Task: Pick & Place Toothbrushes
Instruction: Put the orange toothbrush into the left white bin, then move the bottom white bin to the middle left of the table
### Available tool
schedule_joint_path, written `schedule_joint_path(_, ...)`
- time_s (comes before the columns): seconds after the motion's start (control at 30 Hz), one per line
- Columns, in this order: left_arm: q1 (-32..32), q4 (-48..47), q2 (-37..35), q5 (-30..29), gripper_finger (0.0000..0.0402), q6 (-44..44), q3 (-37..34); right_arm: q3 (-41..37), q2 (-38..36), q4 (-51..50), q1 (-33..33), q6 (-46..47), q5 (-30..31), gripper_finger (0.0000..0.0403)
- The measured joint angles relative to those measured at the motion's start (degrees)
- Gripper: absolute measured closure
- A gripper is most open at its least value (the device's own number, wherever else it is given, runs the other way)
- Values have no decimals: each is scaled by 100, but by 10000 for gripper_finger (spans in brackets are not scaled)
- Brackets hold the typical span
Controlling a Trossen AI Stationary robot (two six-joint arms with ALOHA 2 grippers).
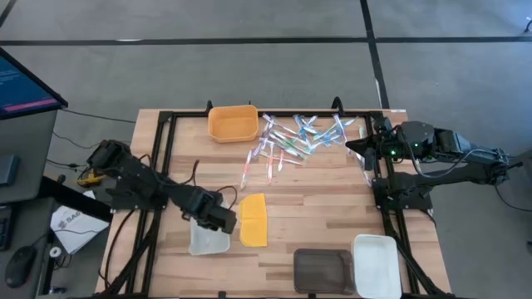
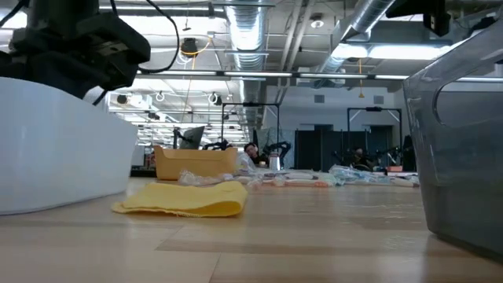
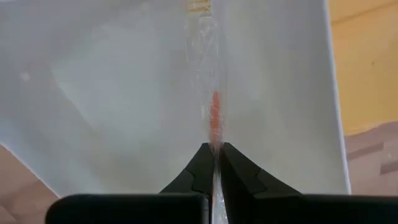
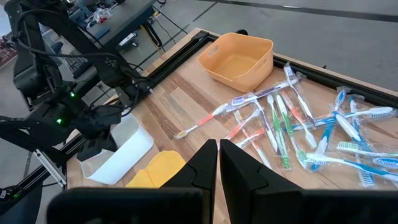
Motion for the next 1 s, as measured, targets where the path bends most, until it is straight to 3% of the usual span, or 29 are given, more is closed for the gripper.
schedule_joint_path(0.13, 60, -20, 0, -264, 396, 290, 0, 0, 0, 1, 1, 0, 1, 386)
schedule_joint_path(0.5, 72, -26, 0, -315, 392, 609, 0, 0, 0, 0, -1, -42, 4, 386)
schedule_joint_path(1.0, 104, -35, 0, -324, 309, 579, 0, 0, 0, -17, -1, -53, 4, 386)
